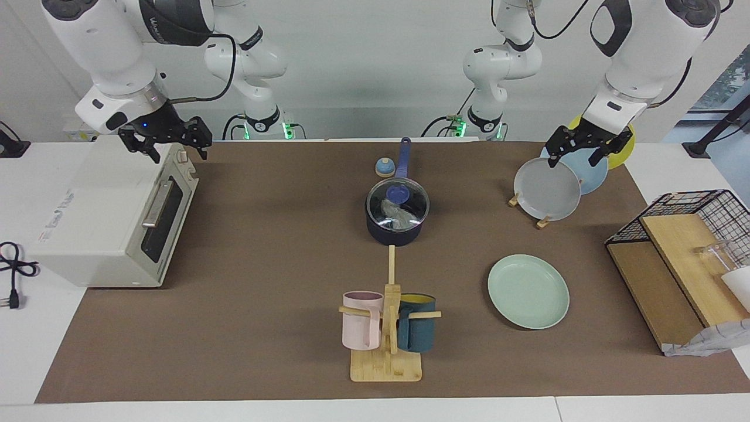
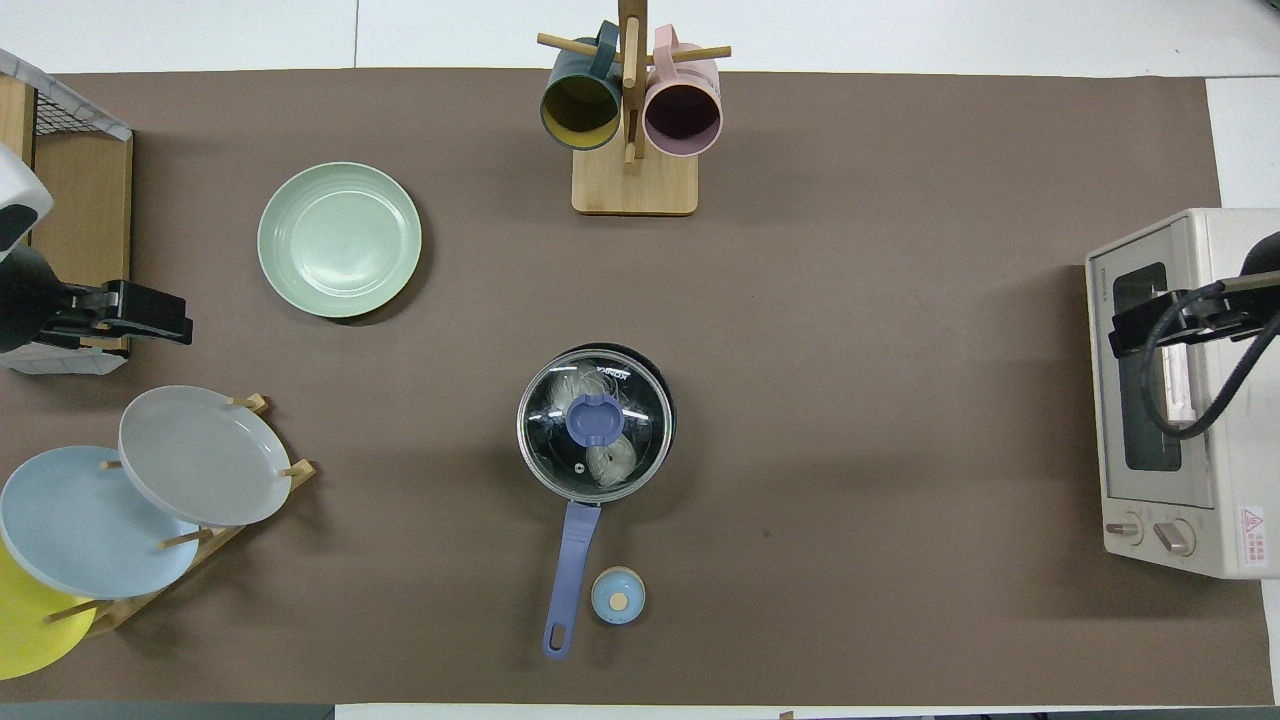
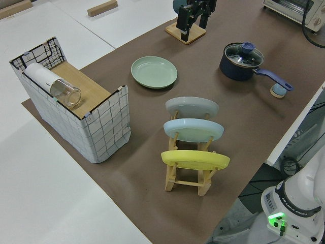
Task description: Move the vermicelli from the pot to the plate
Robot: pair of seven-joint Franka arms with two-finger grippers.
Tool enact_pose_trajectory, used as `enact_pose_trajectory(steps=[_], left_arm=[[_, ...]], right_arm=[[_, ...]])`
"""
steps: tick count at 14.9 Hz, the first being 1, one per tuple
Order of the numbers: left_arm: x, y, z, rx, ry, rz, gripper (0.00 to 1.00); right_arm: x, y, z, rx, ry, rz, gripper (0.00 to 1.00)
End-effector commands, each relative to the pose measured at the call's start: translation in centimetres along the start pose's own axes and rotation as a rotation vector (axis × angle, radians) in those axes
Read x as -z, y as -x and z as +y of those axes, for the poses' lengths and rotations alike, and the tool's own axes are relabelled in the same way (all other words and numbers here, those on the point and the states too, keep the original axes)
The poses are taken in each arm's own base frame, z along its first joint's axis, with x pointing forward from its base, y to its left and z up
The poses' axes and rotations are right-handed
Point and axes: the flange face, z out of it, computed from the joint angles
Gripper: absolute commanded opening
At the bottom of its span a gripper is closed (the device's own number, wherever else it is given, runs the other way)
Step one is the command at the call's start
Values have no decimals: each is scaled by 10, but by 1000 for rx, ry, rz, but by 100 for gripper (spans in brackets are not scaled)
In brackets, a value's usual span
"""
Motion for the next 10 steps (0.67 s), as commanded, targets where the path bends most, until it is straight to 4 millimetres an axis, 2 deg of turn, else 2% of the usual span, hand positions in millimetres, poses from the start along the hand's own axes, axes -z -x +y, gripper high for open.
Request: enact_pose_trajectory(steps=[1,10], left_arm=[[6,6,-2,4,13,2,100],[5,6,-3,6,13,1,100]], right_arm=[[1,2,4,20,-4,11,100],[4,4,-9,40,-8,8,100]])
